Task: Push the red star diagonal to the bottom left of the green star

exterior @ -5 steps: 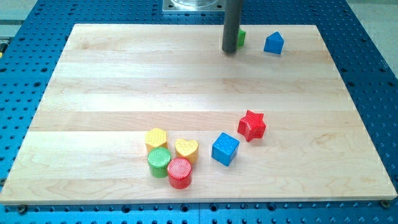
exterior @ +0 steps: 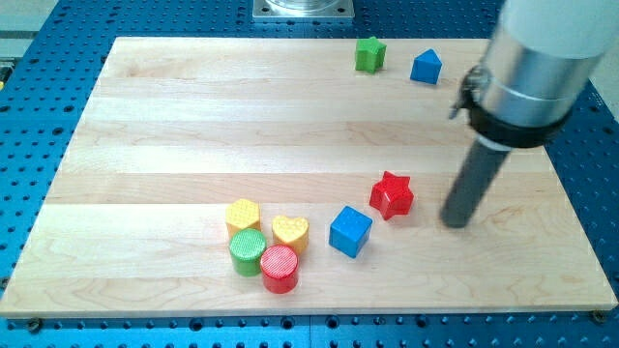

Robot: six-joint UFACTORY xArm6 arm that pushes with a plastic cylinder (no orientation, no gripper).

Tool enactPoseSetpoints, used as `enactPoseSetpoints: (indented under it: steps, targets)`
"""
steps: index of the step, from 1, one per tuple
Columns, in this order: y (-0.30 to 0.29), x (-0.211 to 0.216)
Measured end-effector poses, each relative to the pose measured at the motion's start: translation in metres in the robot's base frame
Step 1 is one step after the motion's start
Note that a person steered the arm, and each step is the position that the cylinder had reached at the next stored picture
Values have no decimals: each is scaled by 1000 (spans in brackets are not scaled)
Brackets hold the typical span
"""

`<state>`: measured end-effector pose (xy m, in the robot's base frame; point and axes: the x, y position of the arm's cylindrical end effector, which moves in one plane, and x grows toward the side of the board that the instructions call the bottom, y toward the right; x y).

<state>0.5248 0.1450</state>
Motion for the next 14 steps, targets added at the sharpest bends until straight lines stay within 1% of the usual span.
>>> enactPoseSetpoints:
  steps: [1, 2, 3, 4, 5, 6, 7, 8, 9, 10, 12, 13, 14]
  targets:
    - [-49, -2]
    - [-73, -4]
    - [-111, -70]
    - [-110, -113]
    - [-103, -86]
    - [-160, -118]
    - [-173, -167]
    - [-171, -178]
    - [-166, -165]
    - [-131, -184]
    - [-63, -192]
    - [-43, -221]
    - [-47, -233]
